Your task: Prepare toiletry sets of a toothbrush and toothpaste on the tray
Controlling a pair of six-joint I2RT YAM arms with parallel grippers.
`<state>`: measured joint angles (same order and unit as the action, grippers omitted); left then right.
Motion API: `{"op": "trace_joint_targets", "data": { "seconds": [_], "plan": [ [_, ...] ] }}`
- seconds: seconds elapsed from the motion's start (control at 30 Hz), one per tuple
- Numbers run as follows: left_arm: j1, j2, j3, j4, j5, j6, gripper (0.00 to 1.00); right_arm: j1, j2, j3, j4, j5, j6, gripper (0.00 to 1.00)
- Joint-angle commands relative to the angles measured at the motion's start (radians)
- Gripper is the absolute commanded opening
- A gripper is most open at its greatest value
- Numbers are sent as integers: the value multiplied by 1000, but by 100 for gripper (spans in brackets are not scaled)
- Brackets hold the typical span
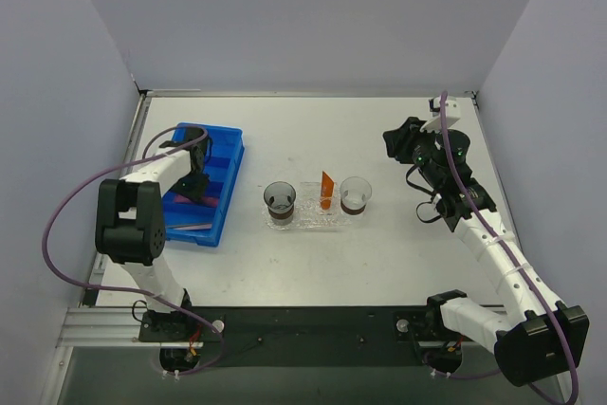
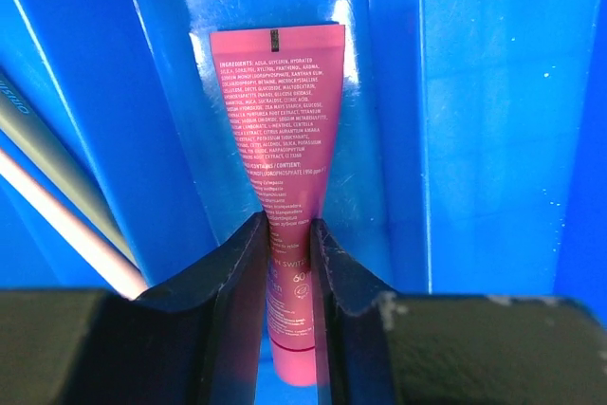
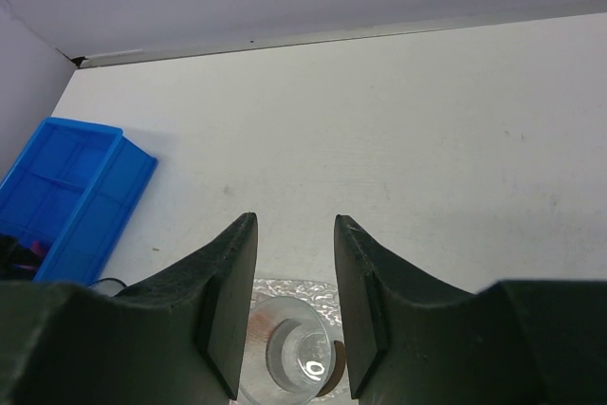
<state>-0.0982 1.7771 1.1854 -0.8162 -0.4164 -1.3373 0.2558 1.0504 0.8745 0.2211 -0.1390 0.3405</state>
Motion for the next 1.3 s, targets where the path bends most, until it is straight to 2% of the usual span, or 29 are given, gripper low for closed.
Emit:
{"op": "trace_joint_targets", "data": {
  "seconds": [0.0,0.4,0.47,0.63,0.77,0.87,1.07,1.13,1.27],
  "plan": [
    [6,-50,32,-73,-56,24,20,-7,-29,-3,67,-17,9,34],
    [-11,-264,56,-150,-209,99,18,-6,-27,9,78,-30,5,34],
    [-23,-304,56,-149,-240,134,15,-6,-27,14,81,-36,3,34],
    [-125,-373,111,-158,-382,237,15,-6,-20,53,61,-48,5,33],
    [-231,-419,152,-98,-478,428,15,-4,-10,89,38,-82,14,32],
    [-282,-484,120,10,-440,574,14,3,-13,107,24,-100,25,31],
    [-353,-686,-30,284,-205,814,11,42,-6,178,-84,-132,6,30],
    [-367,-745,-71,363,-69,898,11,69,11,230,-153,-155,9,30],
    [-411,-800,-113,420,134,964,11,146,60,342,-299,-178,29,30]
  ]
}}
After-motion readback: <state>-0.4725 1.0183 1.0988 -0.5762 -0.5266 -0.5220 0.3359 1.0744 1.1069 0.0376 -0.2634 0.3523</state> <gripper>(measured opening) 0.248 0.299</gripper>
